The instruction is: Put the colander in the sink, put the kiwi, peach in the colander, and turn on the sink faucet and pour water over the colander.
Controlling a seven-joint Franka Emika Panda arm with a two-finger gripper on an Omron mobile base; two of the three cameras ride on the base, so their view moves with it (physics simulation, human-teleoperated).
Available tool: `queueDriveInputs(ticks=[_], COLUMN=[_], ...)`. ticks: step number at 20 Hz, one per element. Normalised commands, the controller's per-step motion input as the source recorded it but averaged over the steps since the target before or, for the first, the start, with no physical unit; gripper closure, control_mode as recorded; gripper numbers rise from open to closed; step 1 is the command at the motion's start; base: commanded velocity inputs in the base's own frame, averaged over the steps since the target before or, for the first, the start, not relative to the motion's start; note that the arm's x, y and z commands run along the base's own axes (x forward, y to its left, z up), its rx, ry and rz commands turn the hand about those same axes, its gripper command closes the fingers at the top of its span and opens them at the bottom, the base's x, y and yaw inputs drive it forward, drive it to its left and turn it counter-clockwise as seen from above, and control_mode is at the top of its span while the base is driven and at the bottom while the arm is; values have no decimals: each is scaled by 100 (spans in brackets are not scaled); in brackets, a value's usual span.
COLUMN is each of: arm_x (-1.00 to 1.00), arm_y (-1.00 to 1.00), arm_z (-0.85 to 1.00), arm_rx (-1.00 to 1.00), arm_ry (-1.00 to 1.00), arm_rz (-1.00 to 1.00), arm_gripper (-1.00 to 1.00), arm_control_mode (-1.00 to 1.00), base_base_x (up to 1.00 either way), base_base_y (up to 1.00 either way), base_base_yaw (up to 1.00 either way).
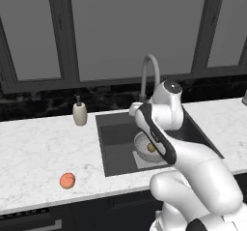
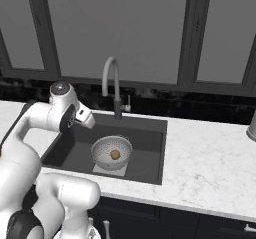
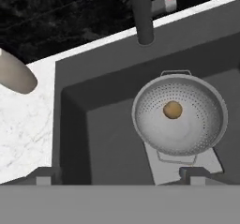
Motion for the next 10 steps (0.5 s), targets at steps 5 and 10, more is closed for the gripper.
queueDriveInputs(ticks=[5, 10], arm_x=[35, 35], arm_y=[80, 77], arm_z=[21, 8], arm_rx=[-19, -15], arm_ry=[44, 40], arm_rz=[31, 35], arm_gripper=[-100, -100], arm_control_mode=[-100, -100], base_base_x=[0, 0], base_base_y=[0, 0], base_base_yaw=[0, 0])
